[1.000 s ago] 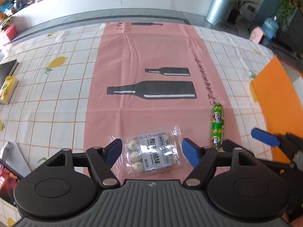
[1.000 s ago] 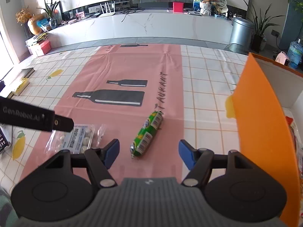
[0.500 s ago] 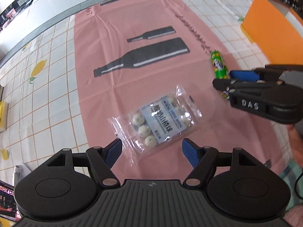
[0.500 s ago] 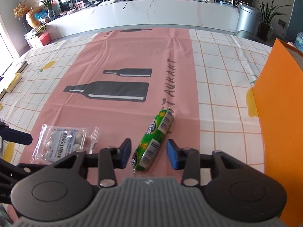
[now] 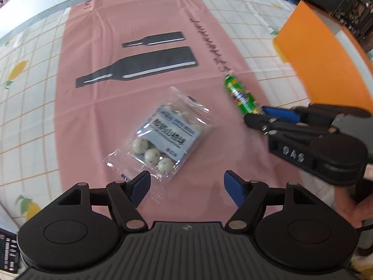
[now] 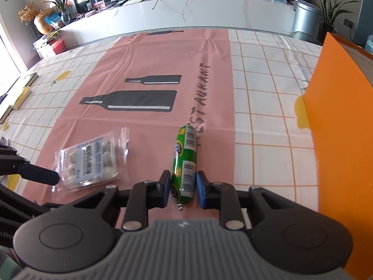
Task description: Organize snacks
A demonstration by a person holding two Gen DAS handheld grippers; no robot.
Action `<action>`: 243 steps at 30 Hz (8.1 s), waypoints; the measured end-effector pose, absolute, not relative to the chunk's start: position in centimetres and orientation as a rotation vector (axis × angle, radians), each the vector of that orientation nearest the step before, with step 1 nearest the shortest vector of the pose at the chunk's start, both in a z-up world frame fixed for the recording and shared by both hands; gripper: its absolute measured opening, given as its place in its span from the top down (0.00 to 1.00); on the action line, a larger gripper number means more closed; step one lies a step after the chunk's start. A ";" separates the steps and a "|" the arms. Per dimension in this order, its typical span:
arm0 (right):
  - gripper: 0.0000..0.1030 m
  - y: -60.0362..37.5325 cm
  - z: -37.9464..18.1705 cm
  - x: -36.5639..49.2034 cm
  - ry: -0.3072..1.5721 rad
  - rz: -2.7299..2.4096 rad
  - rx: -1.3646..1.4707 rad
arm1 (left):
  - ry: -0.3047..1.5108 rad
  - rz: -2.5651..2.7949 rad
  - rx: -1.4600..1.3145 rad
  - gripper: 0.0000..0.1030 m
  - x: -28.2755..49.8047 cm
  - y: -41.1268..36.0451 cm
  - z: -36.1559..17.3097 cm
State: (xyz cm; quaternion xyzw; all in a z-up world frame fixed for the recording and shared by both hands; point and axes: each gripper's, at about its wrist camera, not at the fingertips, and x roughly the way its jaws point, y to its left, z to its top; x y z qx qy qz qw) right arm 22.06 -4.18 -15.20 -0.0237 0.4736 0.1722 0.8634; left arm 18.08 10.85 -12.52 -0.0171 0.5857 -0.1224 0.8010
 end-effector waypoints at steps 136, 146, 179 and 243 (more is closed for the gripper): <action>0.81 -31.5 -10.9 28.9 1.094 0.172 -0.139 | 1.062 -0.475 0.467 0.34 28.7 -21.1 -8.4; 0.57 -31.2 -9.3 28.1 1.116 0.199 -0.128 | 1.002 -0.488 0.456 0.24 27.6 -20.2 -5.7; 0.16 -23.4 5.9 5.5 0.744 0.039 0.052 | 0.565 -0.119 0.161 0.11 6.8 -6.1 6.7; 0.15 -19.2 2.3 2.6 0.750 0.030 0.001 | 0.691 -0.076 0.105 0.11 3.6 -3.0 2.5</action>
